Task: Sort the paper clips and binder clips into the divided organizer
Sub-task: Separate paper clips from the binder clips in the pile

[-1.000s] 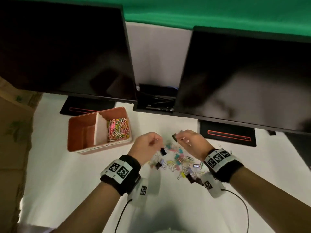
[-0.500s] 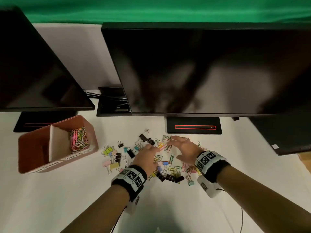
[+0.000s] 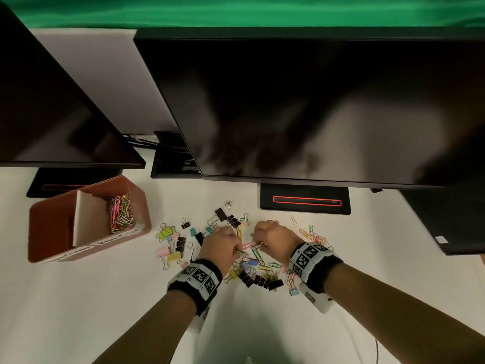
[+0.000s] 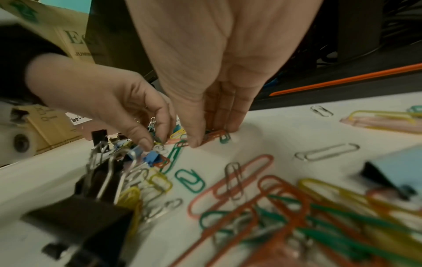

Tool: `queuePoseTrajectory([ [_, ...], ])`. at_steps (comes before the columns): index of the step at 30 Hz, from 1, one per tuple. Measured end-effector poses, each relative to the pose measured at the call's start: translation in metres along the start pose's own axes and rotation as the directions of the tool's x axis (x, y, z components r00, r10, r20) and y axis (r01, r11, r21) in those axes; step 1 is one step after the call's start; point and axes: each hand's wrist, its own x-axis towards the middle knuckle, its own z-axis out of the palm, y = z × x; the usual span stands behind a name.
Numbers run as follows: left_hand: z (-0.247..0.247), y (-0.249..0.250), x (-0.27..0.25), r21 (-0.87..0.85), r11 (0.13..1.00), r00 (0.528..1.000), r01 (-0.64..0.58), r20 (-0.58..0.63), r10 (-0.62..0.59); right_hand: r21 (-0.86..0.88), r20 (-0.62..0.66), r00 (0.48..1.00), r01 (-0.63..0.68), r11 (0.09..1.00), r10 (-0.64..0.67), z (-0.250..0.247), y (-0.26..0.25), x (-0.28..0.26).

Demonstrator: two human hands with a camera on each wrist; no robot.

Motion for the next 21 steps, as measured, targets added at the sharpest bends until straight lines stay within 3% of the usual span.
queuePoseTrajectory([
  [7, -0.001, 0.0, 0.0, 0.056, 0.995, 0.996, -0.08, 0.05, 0.077, 0.1, -0.022, 0.997, -0.068, 0.993, 0.071, 0.006, 0.0, -0.003],
  [13, -0.001, 0.008, 0.007, 0.05, 0.993, 0.993, -0.102, 0.059, 0.099, 0.123, 0.049, 0.983, -0.182, 0.976, 0.177, 0.003, -0.007, 0.0],
  [21, -0.006, 0.01, 0.014, 0.113, 0.992, 0.986, -0.059, 0.161, 0.04, 0.176, 0.1, 0.966, -0.253, 0.951, 0.238, 0.001, -0.006, -0.008],
])
